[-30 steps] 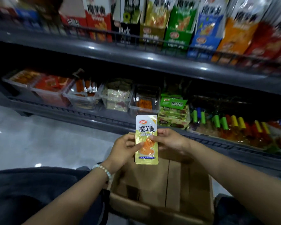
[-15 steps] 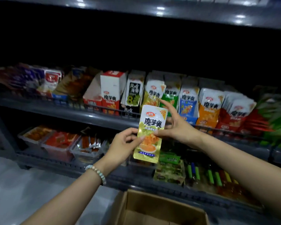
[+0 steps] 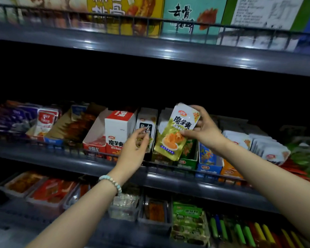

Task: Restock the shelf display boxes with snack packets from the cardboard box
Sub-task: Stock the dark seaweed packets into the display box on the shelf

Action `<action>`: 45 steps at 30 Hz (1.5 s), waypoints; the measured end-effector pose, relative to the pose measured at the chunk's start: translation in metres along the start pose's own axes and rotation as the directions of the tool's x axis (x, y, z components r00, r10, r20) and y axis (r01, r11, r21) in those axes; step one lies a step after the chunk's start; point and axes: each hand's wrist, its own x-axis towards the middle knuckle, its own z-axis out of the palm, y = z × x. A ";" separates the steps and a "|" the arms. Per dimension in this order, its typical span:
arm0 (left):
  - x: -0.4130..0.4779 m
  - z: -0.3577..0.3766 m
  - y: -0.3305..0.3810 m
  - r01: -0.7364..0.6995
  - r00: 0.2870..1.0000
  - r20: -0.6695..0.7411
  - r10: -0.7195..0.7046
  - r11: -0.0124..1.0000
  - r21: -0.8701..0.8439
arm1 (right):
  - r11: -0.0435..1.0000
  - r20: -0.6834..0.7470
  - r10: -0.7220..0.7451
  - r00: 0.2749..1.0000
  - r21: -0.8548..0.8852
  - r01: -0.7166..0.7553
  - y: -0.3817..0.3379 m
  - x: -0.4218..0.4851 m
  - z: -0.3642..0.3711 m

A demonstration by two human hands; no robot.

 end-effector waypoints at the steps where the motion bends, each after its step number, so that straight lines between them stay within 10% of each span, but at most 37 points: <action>1: 0.007 -0.003 -0.007 -0.002 1.000 -0.016 0.003 0.999 0.047 | 1.000 -0.040 0.012 0.999 -0.010 -0.013 0.004 0.010 0.001; 12: 0.021 0.013 -0.035 -0.117 0.987 0.152 0.058 0.903 0.413 | 0.929 -0.032 -0.022 0.999 -0.371 0.008 0.039 0.043 0.024; 20: 0.021 0.026 -0.041 -0.113 0.991 0.123 0.058 0.858 0.502 | 0.668 0.113 -0.117 0.987 -0.726 0.163 0.042 0.037 0.038; 28: 0.021 0.030 -0.046 -0.132 0.991 0.100 0.092 0.831 0.540 | 0.681 0.066 0.087 0.994 -0.732 -0.011 0.036 0.043 0.034; 45: 0.021 0.032 -0.049 -0.048 0.996 0.087 0.001 0.844 0.534 | 0.426 0.253 0.034 0.967 -0.879 0.215 0.010 0.049 0.048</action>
